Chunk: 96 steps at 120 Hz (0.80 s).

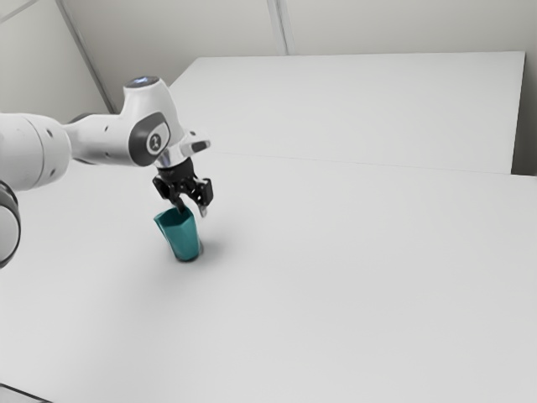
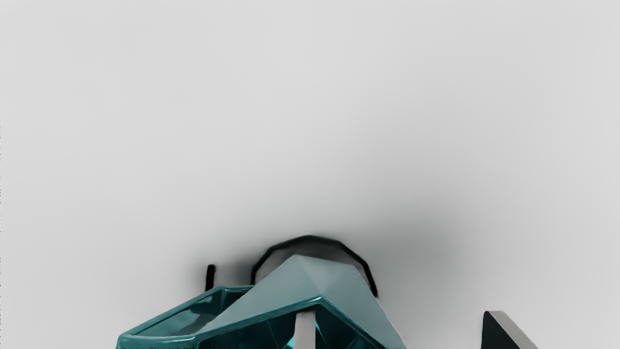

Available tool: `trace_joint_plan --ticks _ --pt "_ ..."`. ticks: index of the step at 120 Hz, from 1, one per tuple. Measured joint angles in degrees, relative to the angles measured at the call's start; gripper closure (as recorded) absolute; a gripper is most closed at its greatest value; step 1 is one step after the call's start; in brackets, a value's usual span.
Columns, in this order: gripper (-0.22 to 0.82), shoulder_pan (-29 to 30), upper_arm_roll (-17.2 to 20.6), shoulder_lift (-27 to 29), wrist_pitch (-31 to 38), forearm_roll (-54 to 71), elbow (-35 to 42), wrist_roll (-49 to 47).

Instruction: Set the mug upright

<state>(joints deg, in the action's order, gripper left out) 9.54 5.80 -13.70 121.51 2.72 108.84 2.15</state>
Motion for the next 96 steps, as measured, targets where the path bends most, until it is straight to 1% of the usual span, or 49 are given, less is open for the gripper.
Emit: trace_joint_plan --ticks 19,31,39,49,67,78,96 --pt "0.27 0.0 0.0 0.2 -0.2 0.0 -0.7 -1.1" --pt "0.27 0.0 -0.1 1.3 -0.3 0.0 -0.8 -1.7" --pt "0.22 -0.2 -0.3 2.8 -0.9 0.0 -0.7 -1.9" --pt "0.15 -3.4 -4.3 5.7 -2.6 0.0 -0.7 -2.1" --pt "0.07 -4.7 -6.7 11.3 -5.7 -0.3 -1.1 0.0" --pt "0.05 -4.0 -7.2 12.2 -8.4 -0.2 -6.7 2.1" --pt "0.02 -2.7 -7.4 12.4 -15.5 -0.1 -16.2 5.0"
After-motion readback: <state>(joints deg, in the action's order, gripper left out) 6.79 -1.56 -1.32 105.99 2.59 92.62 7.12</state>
